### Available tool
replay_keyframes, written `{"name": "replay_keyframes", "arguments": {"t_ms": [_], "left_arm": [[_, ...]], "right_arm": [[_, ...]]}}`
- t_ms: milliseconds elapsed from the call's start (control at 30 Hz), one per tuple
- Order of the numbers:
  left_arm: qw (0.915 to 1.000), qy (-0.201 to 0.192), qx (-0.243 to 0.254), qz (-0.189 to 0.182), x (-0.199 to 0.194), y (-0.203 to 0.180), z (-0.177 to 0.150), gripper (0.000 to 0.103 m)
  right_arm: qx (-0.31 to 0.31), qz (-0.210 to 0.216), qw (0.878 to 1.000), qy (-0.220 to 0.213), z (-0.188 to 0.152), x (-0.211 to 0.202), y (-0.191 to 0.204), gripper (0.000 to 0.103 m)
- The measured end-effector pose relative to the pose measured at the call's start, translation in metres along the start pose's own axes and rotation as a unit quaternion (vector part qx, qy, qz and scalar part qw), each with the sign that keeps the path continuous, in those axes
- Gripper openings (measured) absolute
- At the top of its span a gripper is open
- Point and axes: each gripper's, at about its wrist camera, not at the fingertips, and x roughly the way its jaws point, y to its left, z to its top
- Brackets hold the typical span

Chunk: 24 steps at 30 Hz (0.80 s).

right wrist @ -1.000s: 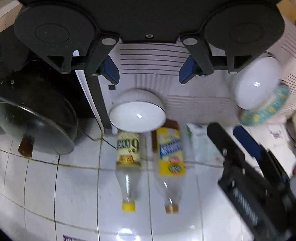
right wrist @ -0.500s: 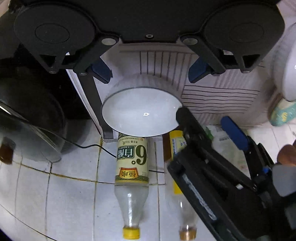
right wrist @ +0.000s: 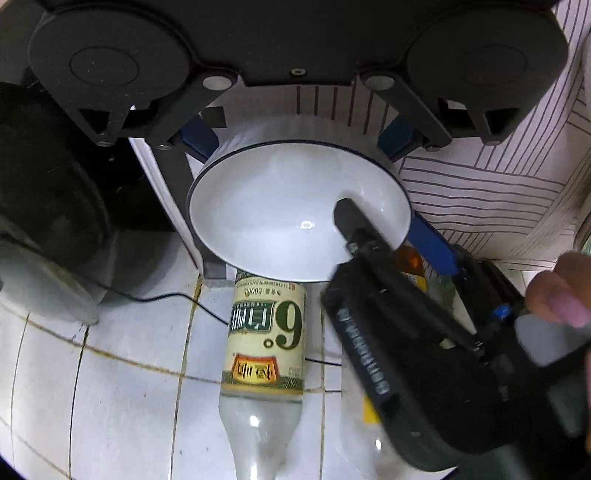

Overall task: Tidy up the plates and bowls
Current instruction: 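Lift the bowl with both grippers and carry it over the nested bowls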

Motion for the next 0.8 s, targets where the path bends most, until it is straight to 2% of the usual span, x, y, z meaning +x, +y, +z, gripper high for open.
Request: {"name": "replay_keyframes", "arguments": {"t_ms": [100, 233, 300, 600, 800], "left_arm": [[0.9999, 0.000, -0.001, -0.014, 0.002, 0.001, 0.000, 0.014], [0.9998, -0.005, 0.010, -0.018, -0.007, 0.000, 0.000, 0.013], [0.9994, -0.003, 0.034, -0.011, -0.010, -0.004, -0.003, 0.013], [0.9977, -0.015, 0.066, 0.006, -0.029, -0.016, -0.025, 0.013], [0.9945, -0.039, 0.095, 0.020, -0.076, -0.024, -0.038, 0.013]], "right_arm": [[0.000, 0.002, 1.000, 0.012, 0.004, 0.002, 0.002, 0.092], [0.037, 0.010, 0.999, 0.011, 0.003, -0.003, 0.000, 0.088], [0.058, 0.021, 0.998, 0.009, 0.002, -0.006, -0.003, 0.087], [0.023, 0.017, 0.999, -0.016, -0.003, -0.024, 0.005, 0.087], [-0.001, 0.021, 0.999, -0.048, 0.010, -0.063, 0.017, 0.087]]}}
